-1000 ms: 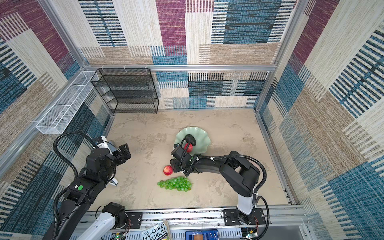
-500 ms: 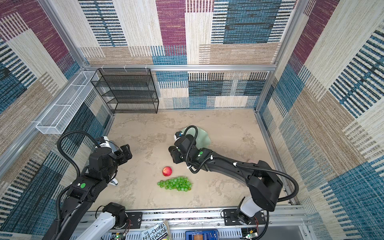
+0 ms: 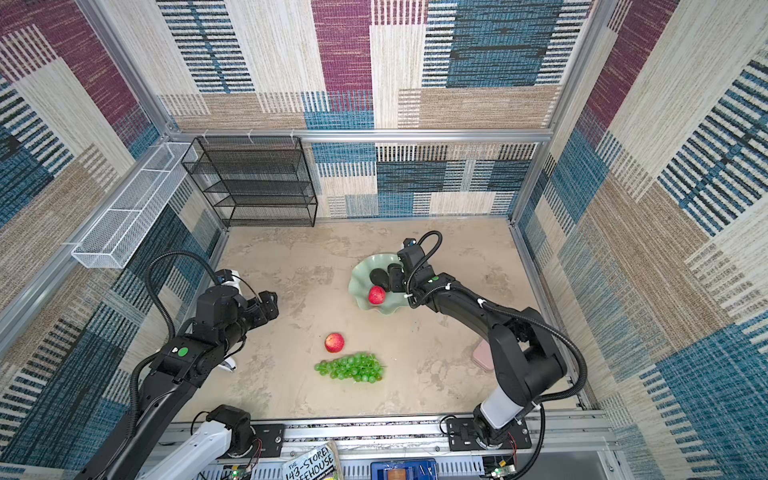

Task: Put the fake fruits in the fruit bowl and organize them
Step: 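Set the second avocado beside the first in the bowl, release, then grasp the remaining red fruit with the left gripper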

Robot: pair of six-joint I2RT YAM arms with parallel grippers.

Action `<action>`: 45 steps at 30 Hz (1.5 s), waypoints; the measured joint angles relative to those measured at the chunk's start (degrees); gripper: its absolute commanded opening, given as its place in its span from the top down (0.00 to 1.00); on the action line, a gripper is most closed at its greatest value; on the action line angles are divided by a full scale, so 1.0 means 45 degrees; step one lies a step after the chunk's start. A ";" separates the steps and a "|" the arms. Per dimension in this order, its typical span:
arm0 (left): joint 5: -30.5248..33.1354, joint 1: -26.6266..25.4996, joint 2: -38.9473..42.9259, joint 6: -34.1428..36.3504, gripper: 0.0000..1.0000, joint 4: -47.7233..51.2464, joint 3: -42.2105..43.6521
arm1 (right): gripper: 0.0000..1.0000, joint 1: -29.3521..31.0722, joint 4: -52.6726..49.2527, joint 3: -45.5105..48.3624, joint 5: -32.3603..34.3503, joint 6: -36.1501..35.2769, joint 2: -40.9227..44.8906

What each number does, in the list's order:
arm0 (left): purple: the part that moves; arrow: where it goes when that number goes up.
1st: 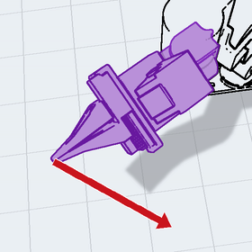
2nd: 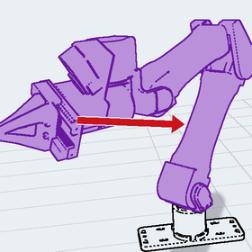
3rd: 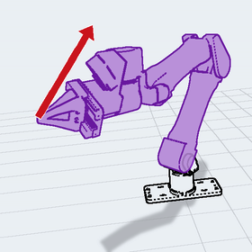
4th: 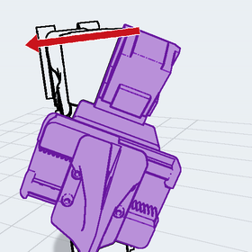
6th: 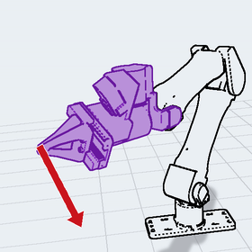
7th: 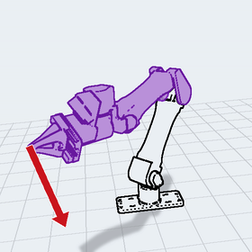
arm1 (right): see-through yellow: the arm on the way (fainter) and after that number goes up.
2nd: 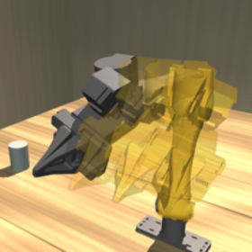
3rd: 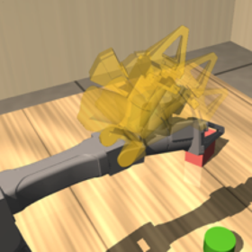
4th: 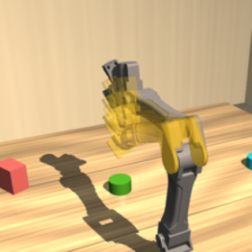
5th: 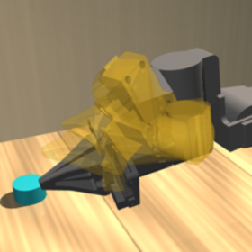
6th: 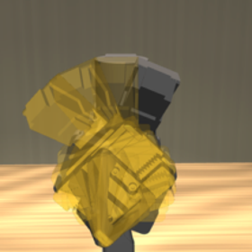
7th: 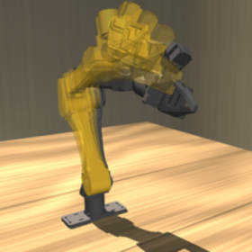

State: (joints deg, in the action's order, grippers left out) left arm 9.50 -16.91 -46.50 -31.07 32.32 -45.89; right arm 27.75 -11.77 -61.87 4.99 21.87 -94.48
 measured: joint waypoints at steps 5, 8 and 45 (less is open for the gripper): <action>-0.1710 0.0000 -0.1010 0.0350 0.13 0.0005 -0.0005 | 0.50 -0.0170 0.0704 -0.1005 -0.0345 0.0185 -0.1734; -0.2531 0.0000 -0.1268 0.0457 0.13 -0.0019 0.0068 | 0.48 -0.0257 0.0879 -0.1433 -0.0364 0.0355 -0.2463; -0.5396 -0.3225 -0.7033 0.0583 0.18 -0.0646 -0.0437 | 0.01 -0.0325 0.0952 0.0121 0.0287 0.0738 0.3682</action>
State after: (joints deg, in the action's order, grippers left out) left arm -14.79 -31.42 -78.15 -28.45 29.41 -47.86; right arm 26.28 -7.49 -61.32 6.28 25.19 -77.91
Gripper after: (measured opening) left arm 0.820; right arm 0.992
